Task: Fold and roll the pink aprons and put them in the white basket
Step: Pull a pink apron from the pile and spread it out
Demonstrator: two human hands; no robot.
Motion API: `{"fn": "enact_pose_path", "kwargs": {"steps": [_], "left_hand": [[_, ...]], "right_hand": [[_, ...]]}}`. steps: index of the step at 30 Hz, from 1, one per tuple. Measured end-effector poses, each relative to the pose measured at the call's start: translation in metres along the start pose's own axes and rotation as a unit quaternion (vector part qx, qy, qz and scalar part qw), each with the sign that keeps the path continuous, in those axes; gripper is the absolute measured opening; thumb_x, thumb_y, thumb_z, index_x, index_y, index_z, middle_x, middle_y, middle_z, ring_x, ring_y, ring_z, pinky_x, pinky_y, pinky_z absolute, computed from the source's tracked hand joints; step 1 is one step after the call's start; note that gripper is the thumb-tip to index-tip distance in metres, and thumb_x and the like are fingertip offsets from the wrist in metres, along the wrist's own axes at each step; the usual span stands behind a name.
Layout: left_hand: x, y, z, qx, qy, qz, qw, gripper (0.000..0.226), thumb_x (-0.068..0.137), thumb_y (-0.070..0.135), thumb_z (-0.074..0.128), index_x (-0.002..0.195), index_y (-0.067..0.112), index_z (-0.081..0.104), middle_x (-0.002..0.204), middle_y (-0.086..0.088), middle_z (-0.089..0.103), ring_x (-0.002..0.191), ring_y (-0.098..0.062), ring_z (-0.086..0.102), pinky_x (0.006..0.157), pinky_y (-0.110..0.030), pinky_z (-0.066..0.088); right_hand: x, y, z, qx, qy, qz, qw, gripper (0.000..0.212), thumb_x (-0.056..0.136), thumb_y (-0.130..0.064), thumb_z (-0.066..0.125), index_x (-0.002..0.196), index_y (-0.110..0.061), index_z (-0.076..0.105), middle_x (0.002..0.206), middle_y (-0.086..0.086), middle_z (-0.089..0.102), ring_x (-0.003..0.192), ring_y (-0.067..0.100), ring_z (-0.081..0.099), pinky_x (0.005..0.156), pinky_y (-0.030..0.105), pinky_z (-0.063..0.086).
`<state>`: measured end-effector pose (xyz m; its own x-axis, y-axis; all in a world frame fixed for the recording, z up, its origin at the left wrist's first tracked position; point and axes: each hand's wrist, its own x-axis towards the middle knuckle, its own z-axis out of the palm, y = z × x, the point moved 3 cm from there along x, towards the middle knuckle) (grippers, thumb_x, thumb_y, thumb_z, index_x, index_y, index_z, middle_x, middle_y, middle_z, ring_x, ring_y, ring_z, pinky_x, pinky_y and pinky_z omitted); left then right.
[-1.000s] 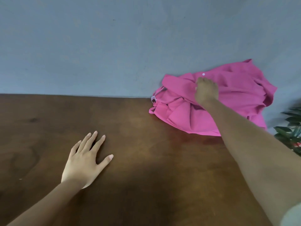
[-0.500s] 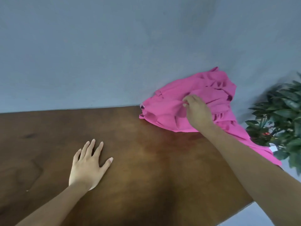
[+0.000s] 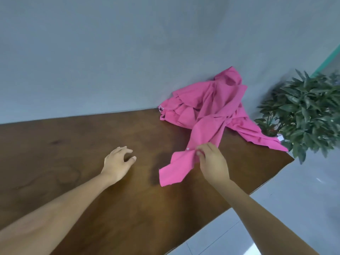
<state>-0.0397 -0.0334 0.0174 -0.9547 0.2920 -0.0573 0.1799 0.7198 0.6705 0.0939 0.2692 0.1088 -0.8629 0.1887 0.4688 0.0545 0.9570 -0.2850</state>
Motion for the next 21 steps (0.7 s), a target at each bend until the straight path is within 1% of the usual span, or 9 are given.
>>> {"fn": "enact_pose_path", "kwargs": {"steps": [4,6,8,10,12,15,17,19,21], "left_hand": [[-0.019,0.012,-0.014,-0.023,-0.006,0.043,0.999,0.017,0.098,0.042,0.057,0.109,0.034,0.067,0.122,0.015,0.063,0.121,-0.013,0.056,0.113,-0.044,0.033],[-0.028,0.018,-0.011,-0.059,-0.033,0.06,0.996,0.015,0.094,0.047,0.057,0.097,0.036,0.067,0.106,0.02,0.068,0.108,-0.007,0.062,0.106,-0.046,0.043],[-0.036,0.027,-0.002,-0.094,-0.068,0.074,0.99,0.017,0.091,0.048,0.058,0.093,0.035,0.069,0.1,0.02,0.07,0.102,-0.003,0.064,0.101,-0.043,0.049],[-0.044,0.042,0.008,-0.111,-0.101,0.076,0.986,0.012,0.094,0.04,0.062,0.093,0.031,0.07,0.098,0.016,0.071,0.098,-0.002,0.064,0.097,-0.039,0.052],[-0.049,0.056,0.022,-0.109,-0.125,0.069,0.984,0.013,0.095,0.037,0.063,0.096,0.026,0.069,0.101,0.011,0.071,0.096,-0.005,0.065,0.095,-0.037,0.053],[-0.052,0.077,0.039,-0.089,-0.15,0.056,0.983,0.018,0.097,0.039,0.061,0.103,0.024,0.068,0.104,0.009,0.07,0.097,-0.01,0.066,0.093,-0.037,0.054],[-0.051,0.09,0.048,-0.079,-0.147,0.047,0.985,0.021,0.097,0.04,0.061,0.107,0.022,0.067,0.104,0.008,0.07,0.099,-0.014,0.065,0.094,-0.039,0.054],[-0.046,0.105,0.056,-0.07,-0.144,0.039,0.986,0.029,0.097,0.04,0.062,0.116,0.019,0.066,0.11,0.004,0.071,0.102,-0.017,0.066,0.096,-0.039,0.053],[-0.039,0.115,0.064,-0.068,-0.153,0.025,0.986,0.042,0.096,0.044,0.065,0.127,0.016,0.063,0.119,0.001,0.07,0.108,-0.019,0.065,0.098,-0.035,0.051]], "right_hand": [[-0.052,-0.016,0.011,-0.015,-0.003,0.005,1.0,0.013,0.09,-0.003,0.064,0.091,-0.016,0.067,0.089,-0.002,0.062,0.078,0.022,0.058,0.063,0.035,0.049],[-0.073,-0.023,0.016,-0.012,-0.02,0.005,1.0,0.014,0.09,-0.002,0.066,0.089,-0.016,0.068,0.086,-0.003,0.063,0.076,0.02,0.058,0.063,0.031,0.048],[-0.09,-0.027,0.022,-0.004,-0.047,0.017,0.999,0.013,0.092,-0.005,0.065,0.089,-0.017,0.069,0.087,-0.005,0.064,0.077,0.017,0.059,0.066,0.031,0.052],[-0.103,-0.027,0.027,-0.007,-0.08,0.031,0.996,0.011,0.096,-0.011,0.063,0.096,-0.019,0.071,0.091,-0.007,0.068,0.079,0.016,0.063,0.069,0.033,0.056],[-0.112,-0.026,0.027,-0.006,-0.106,0.026,0.994,0.013,0.098,-0.016,0.061,0.105,-0.021,0.07,0.095,-0.008,0.07,0.079,0.015,0.065,0.069,0.033,0.057],[-0.116,-0.024,0.018,0.006,-0.134,-0.003,0.991,0.016,0.1,-0.022,0.058,0.111,-0.022,0.068,0.096,-0.01,0.07,0.08,0.012,0.065,0.068,0.026,0.055],[-0.113,-0.019,0.011,0.008,-0.142,-0.008,0.99,0.019,0.102,-0.03,0.054,0.113,-0.023,0.068,0.101,-0.011,0.07,0.085,0.009,0.065,0.072,0.021,0.052],[-0.107,-0.009,0.003,0.012,-0.144,-0.012,0.989,0.024,0.103,-0.036,0.051,0.114,-0.023,0.068,0.105,-0.011,0.069,0.089,0.006,0.063,0.075,0.017,0.048],[-0.098,0.001,-0.002,0.017,-0.142,-0.014,0.99,0.025,0.103,-0.035,0.051,0.117,-0.023,0.068,0.108,-0.01,0.069,0.092,0.006,0.062,0.076,0.016,0.046]]}}
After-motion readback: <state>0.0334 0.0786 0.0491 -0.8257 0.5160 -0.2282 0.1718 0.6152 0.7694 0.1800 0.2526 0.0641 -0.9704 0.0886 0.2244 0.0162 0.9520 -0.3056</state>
